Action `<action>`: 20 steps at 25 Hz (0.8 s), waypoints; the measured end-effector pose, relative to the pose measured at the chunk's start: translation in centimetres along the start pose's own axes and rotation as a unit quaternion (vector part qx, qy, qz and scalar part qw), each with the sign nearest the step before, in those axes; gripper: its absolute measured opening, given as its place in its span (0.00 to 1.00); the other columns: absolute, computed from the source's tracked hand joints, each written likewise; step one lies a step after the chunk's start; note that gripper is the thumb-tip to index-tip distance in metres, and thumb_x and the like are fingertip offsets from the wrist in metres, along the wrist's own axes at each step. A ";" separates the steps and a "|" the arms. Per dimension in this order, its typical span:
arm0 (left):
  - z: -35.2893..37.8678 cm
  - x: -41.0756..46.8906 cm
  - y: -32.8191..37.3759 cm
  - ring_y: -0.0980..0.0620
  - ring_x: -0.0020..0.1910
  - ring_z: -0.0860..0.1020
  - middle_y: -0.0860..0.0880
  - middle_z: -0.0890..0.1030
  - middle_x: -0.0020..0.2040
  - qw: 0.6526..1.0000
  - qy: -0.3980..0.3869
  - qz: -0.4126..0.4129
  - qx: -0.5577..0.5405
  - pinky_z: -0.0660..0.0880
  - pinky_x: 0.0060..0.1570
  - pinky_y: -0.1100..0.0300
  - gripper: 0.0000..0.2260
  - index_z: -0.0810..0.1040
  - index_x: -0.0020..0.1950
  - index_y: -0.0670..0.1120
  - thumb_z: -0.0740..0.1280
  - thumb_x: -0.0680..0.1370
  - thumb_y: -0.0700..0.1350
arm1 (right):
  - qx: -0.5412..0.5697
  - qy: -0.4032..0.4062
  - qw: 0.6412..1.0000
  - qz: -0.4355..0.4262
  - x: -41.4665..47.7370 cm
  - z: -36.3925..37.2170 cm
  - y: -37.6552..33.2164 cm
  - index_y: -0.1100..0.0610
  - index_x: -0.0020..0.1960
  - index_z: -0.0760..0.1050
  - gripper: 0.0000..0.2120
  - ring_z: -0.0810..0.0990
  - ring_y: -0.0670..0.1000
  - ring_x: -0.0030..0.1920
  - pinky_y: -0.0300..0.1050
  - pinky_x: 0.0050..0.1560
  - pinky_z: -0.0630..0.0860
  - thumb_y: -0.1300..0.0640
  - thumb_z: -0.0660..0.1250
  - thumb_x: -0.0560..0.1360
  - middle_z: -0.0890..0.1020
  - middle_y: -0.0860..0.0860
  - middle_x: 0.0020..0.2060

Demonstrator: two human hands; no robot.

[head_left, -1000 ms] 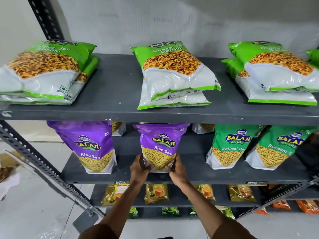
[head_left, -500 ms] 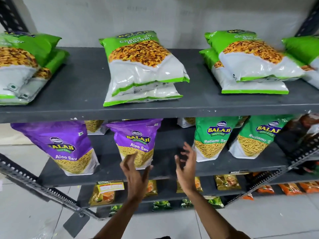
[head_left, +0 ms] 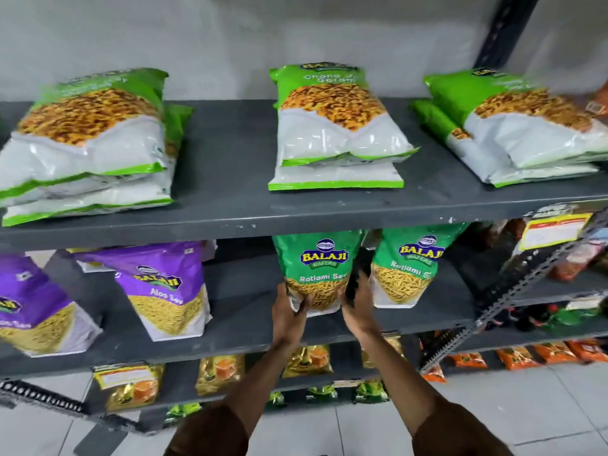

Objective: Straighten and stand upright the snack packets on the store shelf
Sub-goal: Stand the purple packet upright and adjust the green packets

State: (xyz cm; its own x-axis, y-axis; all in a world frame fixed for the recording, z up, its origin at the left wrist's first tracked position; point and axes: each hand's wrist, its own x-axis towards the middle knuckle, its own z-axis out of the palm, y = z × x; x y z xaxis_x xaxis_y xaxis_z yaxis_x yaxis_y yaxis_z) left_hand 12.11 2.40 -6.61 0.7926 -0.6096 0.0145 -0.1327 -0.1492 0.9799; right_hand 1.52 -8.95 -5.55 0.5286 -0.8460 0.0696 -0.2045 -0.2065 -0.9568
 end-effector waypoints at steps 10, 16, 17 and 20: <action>-0.4 -0.3 -0.3 0.53 0.57 0.78 0.59 0.78 0.55 0.998 0.060 0.009 0.009 0.73 0.55 0.57 0.36 0.68 0.66 0.54 0.66 0.65 0.72 | -0.081 -0.110 0.990 0.044 -0.7 1.6 0.4 0.60 0.77 0.56 0.31 0.63 0.57 0.76 0.58 0.75 0.62 0.51 0.63 0.80 0.65 0.57 0.76; -1.4 -1.2 0.8 0.46 0.72 0.68 0.44 0.69 0.72 0.991 0.117 0.029 0.059 0.68 0.68 0.48 0.39 0.60 0.75 0.47 0.69 0.70 0.63 | -0.004 -0.064 0.997 0.038 -2.2 1.3 1.1 0.51 0.78 0.55 0.35 0.69 0.54 0.74 0.57 0.73 0.68 0.48 0.66 0.77 0.64 0.53 0.77; -0.8 -1.8 1.1 0.45 0.73 0.65 0.41 0.65 0.73 0.983 0.152 0.043 0.090 0.65 0.69 0.45 0.38 0.60 0.75 0.45 0.71 0.72 0.57 | 0.001 -0.020 0.999 0.029 -2.7 0.8 1.1 0.52 0.78 0.56 0.33 0.71 0.54 0.70 0.54 0.70 0.71 0.51 0.66 0.78 0.65 0.54 0.76; 1.9 -4.5 1.6 0.48 0.67 0.64 0.47 0.62 0.66 0.978 0.115 0.144 0.102 0.66 0.66 0.47 0.29 0.63 0.70 0.46 0.69 0.74 0.54 | 0.010 0.111 0.993 -0.024 -3.5 -2.1 0.8 0.53 0.73 0.64 0.23 0.76 0.54 0.60 0.53 0.60 0.77 0.60 0.64 0.79 0.70 0.54 0.66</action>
State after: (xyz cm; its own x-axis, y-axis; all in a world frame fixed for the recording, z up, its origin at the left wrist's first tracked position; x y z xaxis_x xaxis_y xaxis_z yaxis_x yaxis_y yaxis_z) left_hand 7.19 3.43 -5.46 0.8146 -0.4613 0.3516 -0.4674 -0.1631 0.8689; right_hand -2.19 -7.19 -5.94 0.3425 -0.9232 0.1745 -0.1659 -0.2422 -0.9559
